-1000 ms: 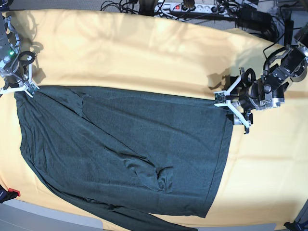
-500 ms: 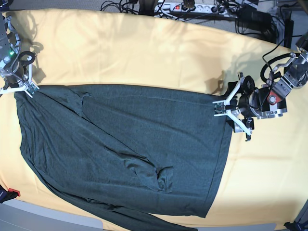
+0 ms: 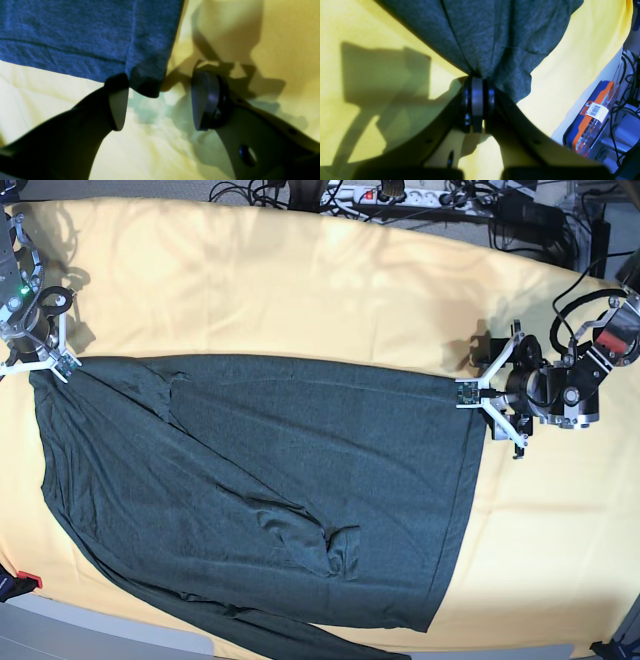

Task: Fold the T-shirt properly
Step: 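Hold hem corner with left gripper, shoulder edge with right gripper, then pull the shirt with both grippers toward the robot, then stretch the shirt flat between grippers and open the right gripper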

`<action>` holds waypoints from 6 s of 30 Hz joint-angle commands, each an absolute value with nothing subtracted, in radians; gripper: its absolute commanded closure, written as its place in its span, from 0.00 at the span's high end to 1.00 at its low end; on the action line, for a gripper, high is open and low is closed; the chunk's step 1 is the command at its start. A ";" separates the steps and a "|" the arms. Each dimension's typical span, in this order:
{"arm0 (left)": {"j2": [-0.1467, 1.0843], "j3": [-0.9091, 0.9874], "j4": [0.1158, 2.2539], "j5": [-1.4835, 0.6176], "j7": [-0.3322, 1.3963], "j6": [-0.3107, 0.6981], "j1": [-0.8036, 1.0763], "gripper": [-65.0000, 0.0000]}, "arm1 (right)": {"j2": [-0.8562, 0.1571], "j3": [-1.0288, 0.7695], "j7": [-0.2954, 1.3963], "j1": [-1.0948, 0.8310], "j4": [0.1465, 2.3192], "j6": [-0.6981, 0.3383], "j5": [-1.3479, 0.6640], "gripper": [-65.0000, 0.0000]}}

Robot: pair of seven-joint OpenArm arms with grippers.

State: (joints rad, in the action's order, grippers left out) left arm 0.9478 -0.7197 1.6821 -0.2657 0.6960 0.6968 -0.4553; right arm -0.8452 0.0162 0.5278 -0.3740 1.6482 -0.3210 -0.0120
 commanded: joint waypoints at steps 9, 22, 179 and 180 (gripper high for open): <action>0.896 -0.707 1.679 -0.215 0.677 0.571 -0.483 0.60 | -0.870 0.006 0.533 -0.369 1.656 -0.309 -0.007 0.00; 0.884 -0.706 1.680 -0.305 0.784 0.654 -0.532 0.60 | -0.870 0.006 0.536 -0.369 1.656 -0.309 -0.007 0.00; 1.097 -0.706 1.790 -0.356 0.651 0.645 -0.495 0.00 | -0.929 -0.068 0.555 -0.432 1.790 -0.445 -0.124 0.00; 1.097 -0.706 1.785 -0.369 0.651 0.654 -0.493 0.00 | -0.929 -0.068 0.562 -0.432 1.790 -0.432 -0.117 0.00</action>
State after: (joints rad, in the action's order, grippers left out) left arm 1.0782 -0.7189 1.7771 -0.3626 0.6540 0.6556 -0.4740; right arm -0.9024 -0.0540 0.5659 -0.4404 1.7805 -0.4461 -0.1295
